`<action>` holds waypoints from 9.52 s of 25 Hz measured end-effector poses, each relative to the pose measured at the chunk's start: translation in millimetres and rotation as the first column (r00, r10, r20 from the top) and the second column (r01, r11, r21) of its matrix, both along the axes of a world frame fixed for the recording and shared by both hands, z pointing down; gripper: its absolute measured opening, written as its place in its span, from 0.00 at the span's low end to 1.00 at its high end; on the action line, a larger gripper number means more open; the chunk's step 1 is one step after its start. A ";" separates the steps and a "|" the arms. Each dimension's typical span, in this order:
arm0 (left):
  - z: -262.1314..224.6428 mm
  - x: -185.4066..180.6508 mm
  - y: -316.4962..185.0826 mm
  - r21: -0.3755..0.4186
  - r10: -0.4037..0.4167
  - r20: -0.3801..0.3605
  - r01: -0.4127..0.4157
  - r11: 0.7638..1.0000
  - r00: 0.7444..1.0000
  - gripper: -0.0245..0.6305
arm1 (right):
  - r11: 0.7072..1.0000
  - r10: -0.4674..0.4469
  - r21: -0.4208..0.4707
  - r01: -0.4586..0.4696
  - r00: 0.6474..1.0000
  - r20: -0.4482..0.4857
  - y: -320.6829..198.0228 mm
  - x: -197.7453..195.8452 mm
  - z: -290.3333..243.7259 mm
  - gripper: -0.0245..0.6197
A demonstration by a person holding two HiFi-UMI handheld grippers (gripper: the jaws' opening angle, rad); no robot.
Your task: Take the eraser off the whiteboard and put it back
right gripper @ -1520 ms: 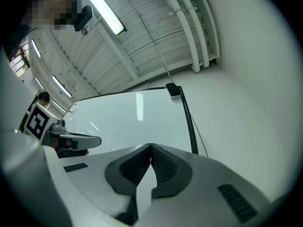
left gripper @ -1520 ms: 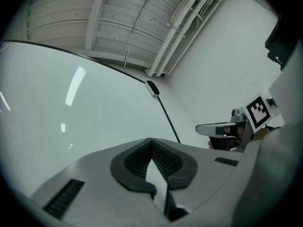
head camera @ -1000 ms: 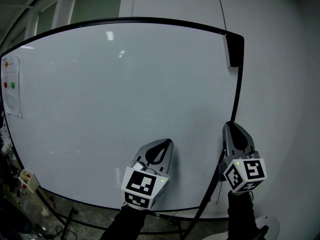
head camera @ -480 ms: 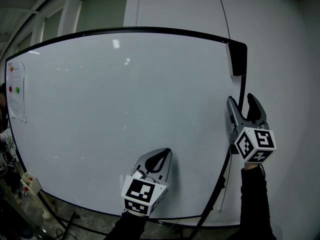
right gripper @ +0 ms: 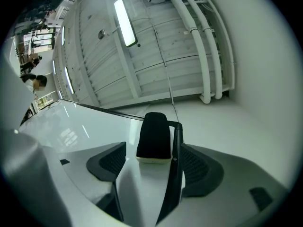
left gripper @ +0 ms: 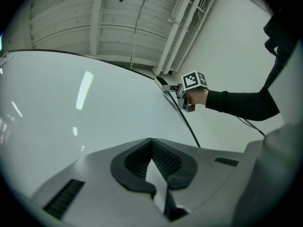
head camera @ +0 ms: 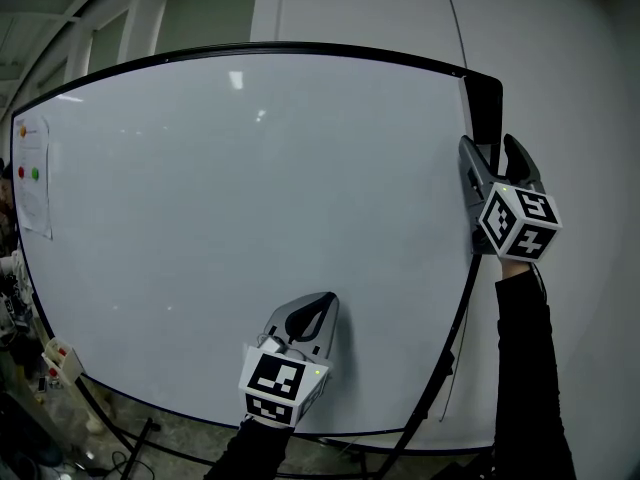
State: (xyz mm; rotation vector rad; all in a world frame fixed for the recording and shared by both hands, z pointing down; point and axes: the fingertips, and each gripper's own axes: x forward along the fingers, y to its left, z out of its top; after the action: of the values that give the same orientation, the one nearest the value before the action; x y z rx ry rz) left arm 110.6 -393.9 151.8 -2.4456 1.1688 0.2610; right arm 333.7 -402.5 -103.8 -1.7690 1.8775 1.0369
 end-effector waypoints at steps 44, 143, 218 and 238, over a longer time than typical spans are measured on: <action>15.2 -7.1 4.9 -0.016 0.019 0.007 -0.019 1.000 1.000 0.05 | 1.000 -0.027 -0.015 0.026 0.998 -0.051 65.8 -12.0 56.9 0.47; 124.9 -163.6 47.9 -0.162 -0.317 -0.034 0.308 0.937 0.948 0.04 | 0.891 -0.375 -0.270 0.364 0.927 0.011 52.3 -179.7 325.2 0.47; 124.0 -402.7 59.9 -0.172 -0.275 -0.031 0.266 0.949 0.961 0.04 | 0.923 -0.241 -0.329 0.200 0.966 -0.088 -14.5 -466.7 335.9 0.47; 109.4 -351.4 118.9 -0.143 -0.257 -0.107 0.241 0.960 0.961 0.04 | 0.856 -0.378 -0.365 0.366 0.925 0.041 94.8 -410.1 335.6 0.05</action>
State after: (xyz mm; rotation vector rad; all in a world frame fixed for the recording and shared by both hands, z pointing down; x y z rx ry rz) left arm -240.8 -275.1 261.2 -2.3848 1.5777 0.2724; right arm -76.4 -307.7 231.8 -1.4699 2.4357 0.5999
